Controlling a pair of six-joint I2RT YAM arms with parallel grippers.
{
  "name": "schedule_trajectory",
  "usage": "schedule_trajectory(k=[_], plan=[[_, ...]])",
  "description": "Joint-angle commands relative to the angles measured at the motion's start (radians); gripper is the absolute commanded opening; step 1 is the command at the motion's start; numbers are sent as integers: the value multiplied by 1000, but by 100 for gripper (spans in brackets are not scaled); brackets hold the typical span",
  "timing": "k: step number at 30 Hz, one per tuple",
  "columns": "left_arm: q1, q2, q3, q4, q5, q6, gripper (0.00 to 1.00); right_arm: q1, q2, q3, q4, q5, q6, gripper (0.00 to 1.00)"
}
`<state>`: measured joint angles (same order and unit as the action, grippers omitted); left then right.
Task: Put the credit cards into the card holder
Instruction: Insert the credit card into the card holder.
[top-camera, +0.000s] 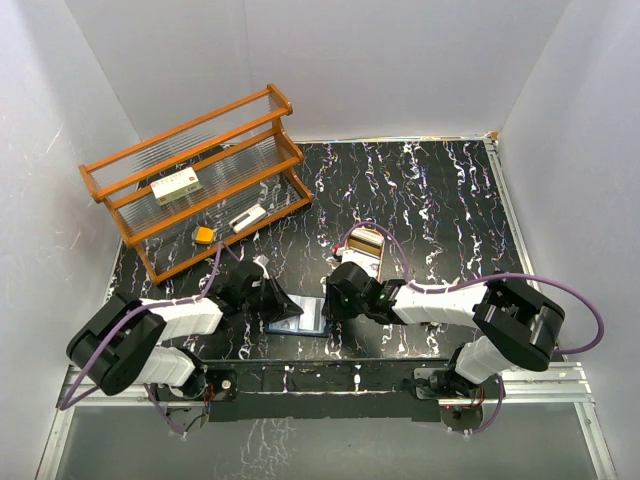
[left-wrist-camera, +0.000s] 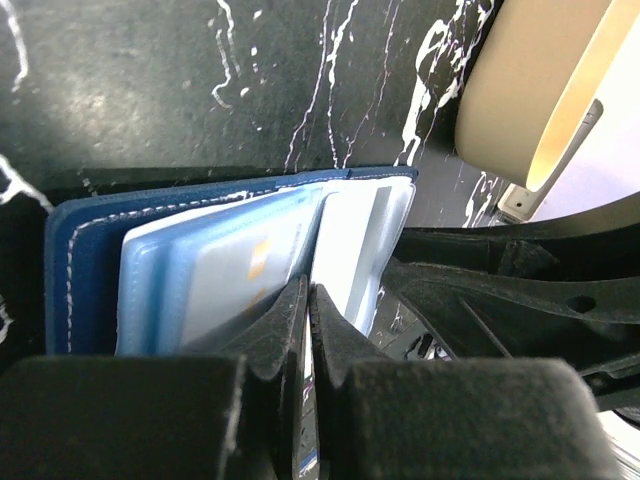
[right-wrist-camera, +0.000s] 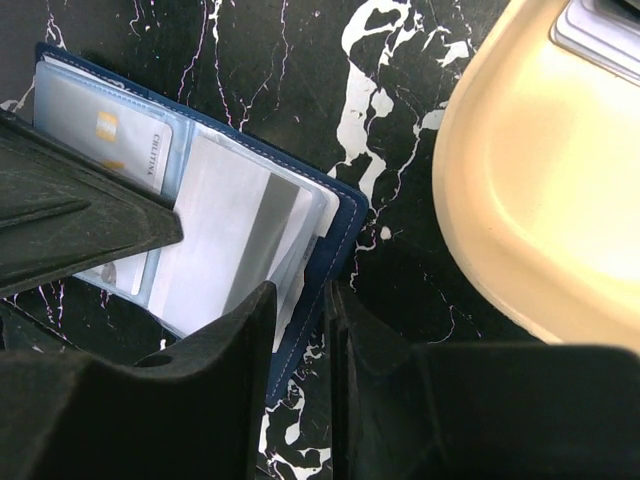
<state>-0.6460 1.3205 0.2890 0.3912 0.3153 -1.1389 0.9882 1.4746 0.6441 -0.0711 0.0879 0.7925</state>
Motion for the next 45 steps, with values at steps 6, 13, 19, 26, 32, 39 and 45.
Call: schedule_trajectory(k=[6, 13, 19, 26, 32, 39, 45], plan=[[-44, 18, 75, -46, -53, 18, 4, 7, 8, -11, 15, 46, -15, 23], [-43, -117, 142, -248, -124, 76, 36, 7, -30, 37, -87, 95, -43, 28], [-24, -168, 180, -368, -153, 110, 46, 7, -40, 117, -178, 97, -36, 29], [51, -254, 192, -515, -187, 159, 49, 10, -61, 197, -190, 44, 24, 29], [184, -313, 107, -444, -25, 156, 49, 18, -12, 250, -156, 19, 79, 31], [201, -321, 108, -436, 18, 161, 50, 37, 26, 322, -174, 30, 109, 31], [201, -317, 103, -411, 40, 150, 50, 43, 48, 344, -153, 27, 118, 33]])
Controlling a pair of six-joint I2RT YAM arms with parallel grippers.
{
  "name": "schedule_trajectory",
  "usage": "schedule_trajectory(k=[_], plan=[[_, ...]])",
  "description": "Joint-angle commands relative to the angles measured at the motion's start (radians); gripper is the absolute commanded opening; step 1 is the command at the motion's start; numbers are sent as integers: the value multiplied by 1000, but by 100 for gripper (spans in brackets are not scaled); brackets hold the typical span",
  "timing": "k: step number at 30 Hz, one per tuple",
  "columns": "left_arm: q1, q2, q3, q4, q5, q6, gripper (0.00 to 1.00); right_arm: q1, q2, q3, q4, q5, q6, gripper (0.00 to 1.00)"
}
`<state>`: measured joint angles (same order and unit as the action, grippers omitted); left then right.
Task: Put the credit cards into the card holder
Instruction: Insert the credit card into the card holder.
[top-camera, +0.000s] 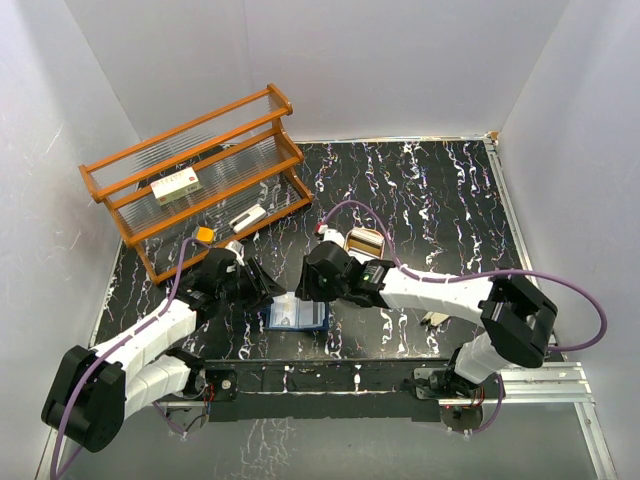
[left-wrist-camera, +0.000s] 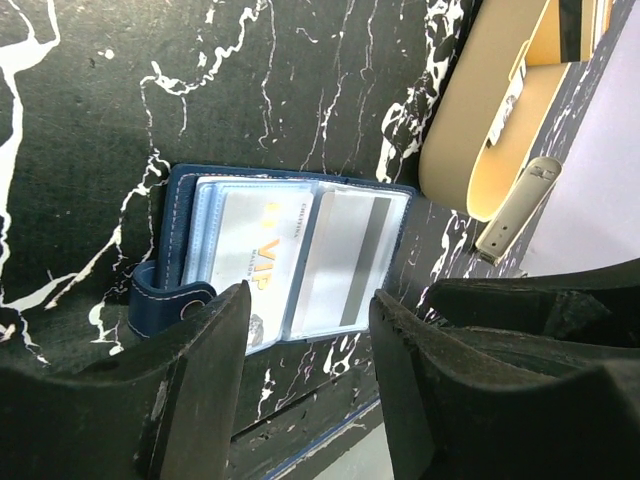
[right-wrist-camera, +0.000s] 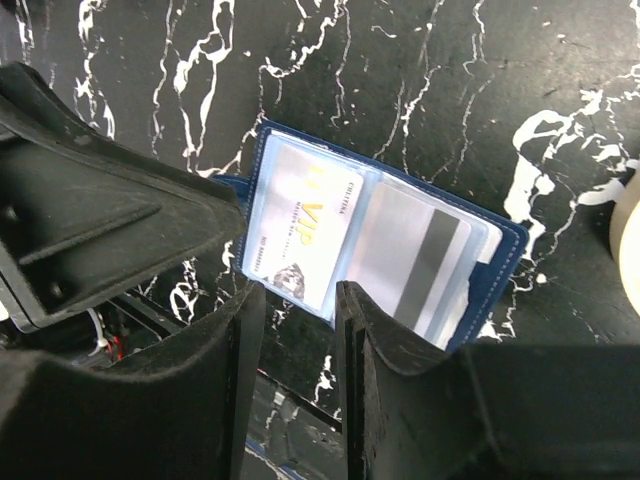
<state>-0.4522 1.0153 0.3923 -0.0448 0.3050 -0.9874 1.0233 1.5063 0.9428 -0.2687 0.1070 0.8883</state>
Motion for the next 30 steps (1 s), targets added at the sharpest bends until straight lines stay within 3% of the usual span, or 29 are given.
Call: schedule_trajectory(k=[1, 19, 26, 30], plan=[[7, -10, -2, 35, 59, -7, 50, 11, 27, 47, 52, 0, 29, 33], [37, 33, -29, 41, 54, -38, 50, 24, 228, 69, 115, -50, -6, 19], [38, 46, 21, -40, 13, 42, 50, 24, 277, 59, 32, 6, -30, 4], [38, 52, 25, -1, 22, 50, 51, 24, 281, 49, 17, 20, -57, 0]])
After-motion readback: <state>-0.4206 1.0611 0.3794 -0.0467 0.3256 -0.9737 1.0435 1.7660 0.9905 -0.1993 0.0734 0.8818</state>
